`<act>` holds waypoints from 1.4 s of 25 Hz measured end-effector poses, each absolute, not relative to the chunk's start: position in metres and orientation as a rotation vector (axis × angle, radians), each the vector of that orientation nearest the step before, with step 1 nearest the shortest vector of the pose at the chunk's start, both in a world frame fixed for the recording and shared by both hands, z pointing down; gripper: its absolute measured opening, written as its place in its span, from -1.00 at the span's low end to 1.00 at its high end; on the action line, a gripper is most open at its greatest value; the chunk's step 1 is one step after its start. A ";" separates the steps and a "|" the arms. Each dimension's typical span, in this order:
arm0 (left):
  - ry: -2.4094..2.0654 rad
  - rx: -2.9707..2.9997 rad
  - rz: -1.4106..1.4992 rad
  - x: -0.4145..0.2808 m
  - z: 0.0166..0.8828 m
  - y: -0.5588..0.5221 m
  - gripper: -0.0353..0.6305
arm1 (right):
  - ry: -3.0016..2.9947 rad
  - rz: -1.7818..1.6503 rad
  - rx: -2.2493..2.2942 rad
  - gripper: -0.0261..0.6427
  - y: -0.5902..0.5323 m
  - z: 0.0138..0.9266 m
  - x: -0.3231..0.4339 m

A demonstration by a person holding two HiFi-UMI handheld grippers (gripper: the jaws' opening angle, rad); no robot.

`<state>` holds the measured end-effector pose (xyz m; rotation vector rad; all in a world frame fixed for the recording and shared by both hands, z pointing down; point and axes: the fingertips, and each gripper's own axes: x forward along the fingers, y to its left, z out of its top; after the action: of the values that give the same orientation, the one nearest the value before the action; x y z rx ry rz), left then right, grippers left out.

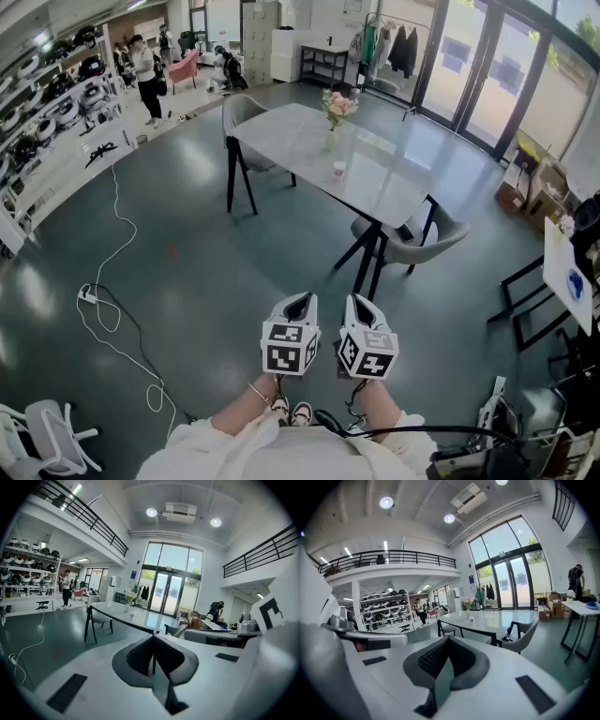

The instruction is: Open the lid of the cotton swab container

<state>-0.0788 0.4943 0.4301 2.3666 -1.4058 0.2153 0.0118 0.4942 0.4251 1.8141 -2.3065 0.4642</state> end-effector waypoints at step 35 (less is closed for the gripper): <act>-1.302 2.404 0.206 -0.114 0.450 0.404 -0.87 | -2.240 0.574 1.893 -0.74 0.409 0.448 -0.018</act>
<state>-0.1140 0.4036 0.4499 2.4038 -1.3024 0.2059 -0.0183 0.4091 0.4482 1.8929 -2.2401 0.5742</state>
